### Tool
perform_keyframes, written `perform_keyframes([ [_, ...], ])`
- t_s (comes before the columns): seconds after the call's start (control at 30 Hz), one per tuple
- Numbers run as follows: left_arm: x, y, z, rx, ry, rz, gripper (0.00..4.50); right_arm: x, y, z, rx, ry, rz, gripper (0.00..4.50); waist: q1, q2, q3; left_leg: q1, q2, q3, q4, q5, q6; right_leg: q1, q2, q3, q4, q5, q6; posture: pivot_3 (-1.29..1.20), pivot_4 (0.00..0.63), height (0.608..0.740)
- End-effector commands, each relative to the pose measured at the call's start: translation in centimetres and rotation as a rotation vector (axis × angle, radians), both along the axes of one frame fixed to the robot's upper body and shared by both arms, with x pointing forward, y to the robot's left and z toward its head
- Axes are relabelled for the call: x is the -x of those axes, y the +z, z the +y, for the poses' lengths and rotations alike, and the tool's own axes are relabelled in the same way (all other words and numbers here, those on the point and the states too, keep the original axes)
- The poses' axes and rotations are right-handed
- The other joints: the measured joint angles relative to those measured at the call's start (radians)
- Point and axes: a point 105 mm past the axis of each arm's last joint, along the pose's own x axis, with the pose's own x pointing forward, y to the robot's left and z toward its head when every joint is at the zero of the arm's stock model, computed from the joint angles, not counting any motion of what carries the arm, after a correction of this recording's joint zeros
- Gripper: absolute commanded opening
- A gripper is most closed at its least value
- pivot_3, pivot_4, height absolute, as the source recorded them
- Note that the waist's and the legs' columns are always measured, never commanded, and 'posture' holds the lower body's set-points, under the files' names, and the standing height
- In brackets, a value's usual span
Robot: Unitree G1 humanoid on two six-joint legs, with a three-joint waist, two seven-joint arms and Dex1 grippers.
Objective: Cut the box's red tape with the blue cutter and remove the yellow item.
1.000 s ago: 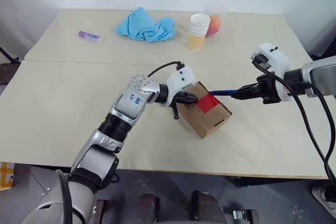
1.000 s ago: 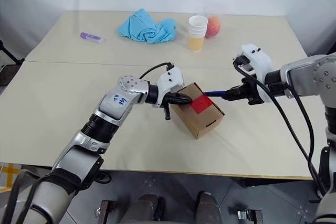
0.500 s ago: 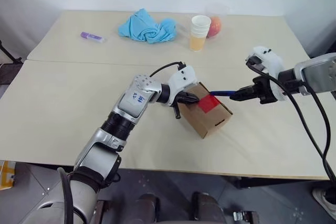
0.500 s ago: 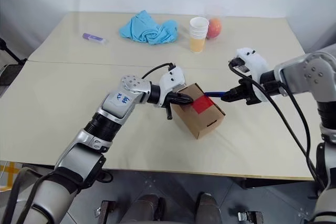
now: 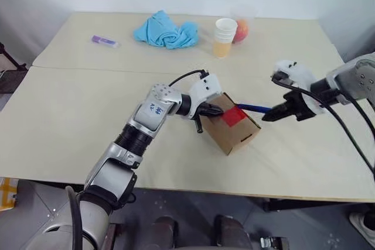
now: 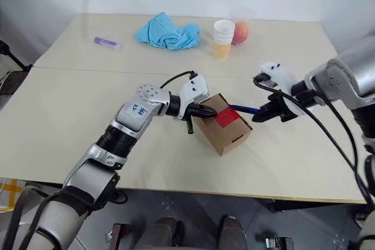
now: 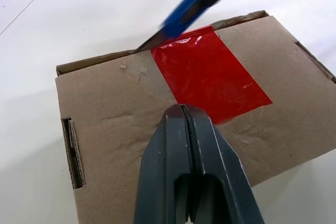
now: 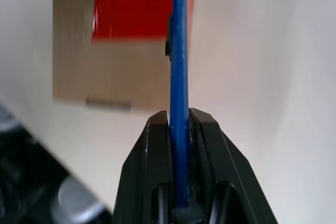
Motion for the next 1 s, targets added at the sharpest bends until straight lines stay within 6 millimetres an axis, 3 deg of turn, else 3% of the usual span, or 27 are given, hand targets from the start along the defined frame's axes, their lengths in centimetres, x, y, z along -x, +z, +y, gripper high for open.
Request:
perform_keyframes([
  [0.03,0.0,-3.5,0.6,-0.092,0.049,0.074,0.00,0.9,-0.2,0.6,-0.003,0.051,0.056,0.17,0.000,0.000,0.000,0.000,0.000,0.000,0.000,0.000,0.000,0.000,0.000,0.000,0.000,0.000,0.000,0.00,0.150,0.740],
  [0.37,0.3,-3.6,0.3,-0.084,0.041,0.084,0.00,1.0,-0.8,-0.4,0.025,0.050,0.094,0.17,0.004,0.000,0.000,0.000,0.000,0.000,0.000,0.000,0.000,0.000,0.000,0.000,0.000,0.000,0.000,0.00,0.150,0.740],
  [0.77,0.3,-3.6,0.6,-0.078,0.051,0.086,0.00,2.8,-2.1,-1.5,0.055,0.077,0.178,0.17,0.004,0.000,0.000,0.000,0.000,0.000,0.000,0.000,0.000,0.000,0.000,0.000,0.000,0.000,0.000,0.00,0.150,0.740],
  [1.0,0.3,-3.5,0.7,-0.076,0.056,0.085,0.00,2.2,-2.6,-2.2,0.066,0.053,0.173,0.17,0.003,0.000,0.000,0.000,0.000,0.000,0.000,0.000,0.000,0.000,0.000,0.000,-0.001,0.000,0.000,0.00,0.150,0.740],
])
